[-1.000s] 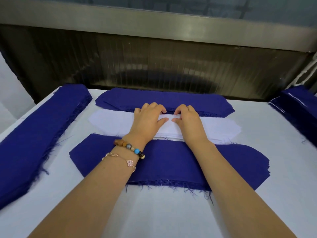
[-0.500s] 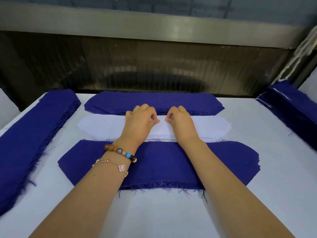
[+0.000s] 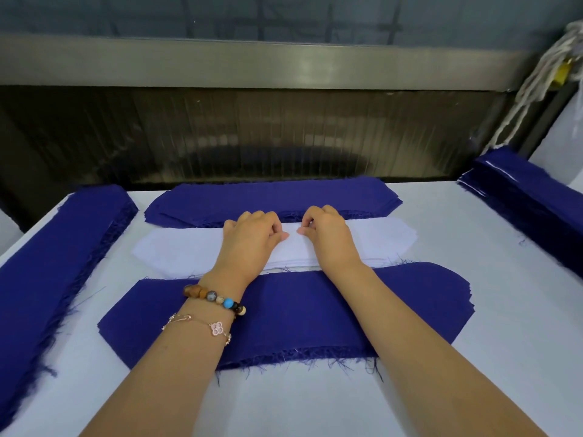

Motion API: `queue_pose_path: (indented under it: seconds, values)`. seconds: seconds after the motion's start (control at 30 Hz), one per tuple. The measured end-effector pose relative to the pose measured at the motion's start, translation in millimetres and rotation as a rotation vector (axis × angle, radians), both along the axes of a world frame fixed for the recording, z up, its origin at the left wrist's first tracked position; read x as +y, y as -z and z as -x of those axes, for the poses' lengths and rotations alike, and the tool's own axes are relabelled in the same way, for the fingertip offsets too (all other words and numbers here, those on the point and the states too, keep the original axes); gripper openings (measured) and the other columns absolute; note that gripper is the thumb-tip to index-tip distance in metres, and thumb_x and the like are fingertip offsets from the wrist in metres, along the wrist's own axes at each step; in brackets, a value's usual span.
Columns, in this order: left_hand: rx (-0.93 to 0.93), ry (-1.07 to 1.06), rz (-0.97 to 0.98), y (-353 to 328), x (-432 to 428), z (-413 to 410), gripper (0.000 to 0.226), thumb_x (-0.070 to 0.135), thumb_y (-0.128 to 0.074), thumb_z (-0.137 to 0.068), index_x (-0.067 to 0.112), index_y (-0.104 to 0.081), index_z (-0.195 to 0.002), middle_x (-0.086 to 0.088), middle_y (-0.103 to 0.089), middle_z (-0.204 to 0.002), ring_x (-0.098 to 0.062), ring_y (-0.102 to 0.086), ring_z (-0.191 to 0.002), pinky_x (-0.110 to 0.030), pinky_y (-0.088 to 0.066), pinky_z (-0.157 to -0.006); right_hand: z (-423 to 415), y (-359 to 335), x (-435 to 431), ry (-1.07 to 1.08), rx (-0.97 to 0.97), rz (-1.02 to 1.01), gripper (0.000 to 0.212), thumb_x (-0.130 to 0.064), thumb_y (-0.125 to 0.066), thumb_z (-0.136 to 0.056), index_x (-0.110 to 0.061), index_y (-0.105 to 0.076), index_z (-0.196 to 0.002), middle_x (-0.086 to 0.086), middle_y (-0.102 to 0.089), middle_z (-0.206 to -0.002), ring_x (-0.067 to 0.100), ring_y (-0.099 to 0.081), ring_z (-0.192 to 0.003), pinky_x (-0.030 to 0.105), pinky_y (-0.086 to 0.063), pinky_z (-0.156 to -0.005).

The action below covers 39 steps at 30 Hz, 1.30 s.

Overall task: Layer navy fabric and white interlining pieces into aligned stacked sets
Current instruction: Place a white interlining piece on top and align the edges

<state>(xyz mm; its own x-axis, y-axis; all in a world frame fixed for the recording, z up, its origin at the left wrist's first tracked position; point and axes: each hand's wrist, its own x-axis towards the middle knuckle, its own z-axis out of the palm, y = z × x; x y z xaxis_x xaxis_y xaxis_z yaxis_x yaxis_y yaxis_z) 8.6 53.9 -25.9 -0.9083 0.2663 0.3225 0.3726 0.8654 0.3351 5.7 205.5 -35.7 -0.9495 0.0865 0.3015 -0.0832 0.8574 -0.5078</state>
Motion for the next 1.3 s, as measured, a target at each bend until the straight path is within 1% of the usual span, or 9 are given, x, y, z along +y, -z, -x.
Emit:
queue_pose_path:
  seconds: [0.2,0.4,0.6,0.7,0.8,0.9,1.1,1.23,1.3]
  values:
    - [0.013,0.012,0.062,2,1,2,0.02,0.04,-0.048,-0.098,0.025,-0.06,-0.104,0.006,-0.049,-0.109,-0.013,-0.042,-0.102,-0.032,-0.033,-0.089,0,0,1,-0.046,0.001,-0.16,0.015,-0.021,-0.054,-0.096,-0.012,-0.058,-0.107,0.005,-0.052,-0.107,0.018,-0.051,-0.096,0.023,-0.041,-0.08]
    - [-0.005,-0.013,0.04,1,0,-1,0.036,0.043,-0.049,-0.097,0.03,-0.048,-0.131,0.008,-0.05,-0.129,-0.014,-0.041,-0.119,-0.034,-0.031,-0.099,-4,0,0,-0.027,0.122,-0.325,0.017,-0.022,-0.047,-0.099,-0.012,-0.052,-0.112,0.005,-0.047,-0.117,0.017,-0.041,-0.1,0.025,-0.036,-0.082]
    - [0.03,0.028,-0.001,-2,0,-1,0.017,0.035,-0.057,-0.095,0.031,-0.058,-0.111,0.01,-0.05,-0.12,-0.012,-0.042,-0.115,-0.032,-0.029,-0.097,-8,-3,-1,-0.069,0.118,-0.326,0.012,-0.02,-0.045,-0.098,-0.016,-0.048,-0.109,0.002,-0.05,-0.114,0.018,-0.04,-0.105,0.028,-0.029,-0.088]
    - [0.058,0.059,-0.051,-3,0,-2,0.007,0.032,-0.06,-0.094,0.029,-0.057,-0.099,0.011,-0.053,-0.111,-0.01,-0.045,-0.107,-0.029,-0.028,-0.094,-10,-4,0,-0.099,0.122,-0.27,0.005,-0.018,-0.045,-0.098,-0.022,-0.043,-0.097,-0.004,-0.049,-0.102,0.017,-0.041,-0.104,0.029,-0.023,-0.086]
    - [0.067,0.101,-0.109,-3,0,-4,0.006,0.031,-0.059,-0.094,0.027,-0.055,-0.094,0.012,-0.058,-0.097,-0.009,-0.05,-0.095,-0.031,-0.034,-0.093,-11,-4,-1,-0.122,0.109,-0.176,0.011,-0.034,-0.042,-0.1,-0.027,-0.037,-0.094,-0.009,-0.046,-0.092,0.013,-0.043,-0.095,0.029,-0.021,-0.09]
    - [0.055,0.114,-0.151,-1,-1,-4,0.007,0.032,-0.055,-0.096,0.026,-0.051,-0.095,0.01,-0.059,-0.092,-0.011,-0.053,-0.089,-0.035,-0.039,-0.09,-12,-3,3,-0.137,0.084,-0.235,0.026,-0.053,-0.036,-0.096,-0.027,-0.041,-0.099,-0.009,-0.051,-0.092,0.013,-0.046,-0.092,0.033,-0.022,-0.098]
    - [-0.06,-0.049,0.062,-4,-15,3,0.032,0.062,-0.054,-0.087,0.031,-0.046,-0.092,0.012,-0.056,-0.095,-0.016,-0.049,-0.094,-0.035,-0.03,-0.082,-13,-15,41,-0.094,-0.049,-0.406,0.044,-0.064,-0.048,-0.087,-0.027,-0.053,-0.109,-0.005,-0.062,-0.103,0.019,-0.048,-0.105,0.039,-0.021,-0.101]
    - [-0.27,-0.148,0.198,-25,-47,13,0.042,0.066,-0.054,-0.083,0.03,-0.041,-0.069,0.009,-0.052,-0.094,-0.02,-0.052,-0.101,-0.047,-0.032,-0.096,-12,-29,83,0.024,-0.2,-0.468,0.046,-0.065,-0.051,-0.085,-0.026,-0.055,-0.11,-0.001,-0.061,-0.1,0.023,-0.049,-0.108,0.042,-0.024,-0.1]
    - [-0.321,-0.218,0.225,-32,-73,13,0.034,0.06,-0.057,-0.086,0.031,-0.045,-0.072,0.009,-0.054,-0.104,-0.021,-0.05,-0.109,-0.052,-0.028,-0.101,-14,-33,104,0.128,-0.254,-0.489,0.041,-0.061,-0.05,-0.089,-0.026,-0.056,-0.11,-0.001,-0.061,-0.105,0.024,-0.048,-0.111,0.043,-0.025,-0.099]
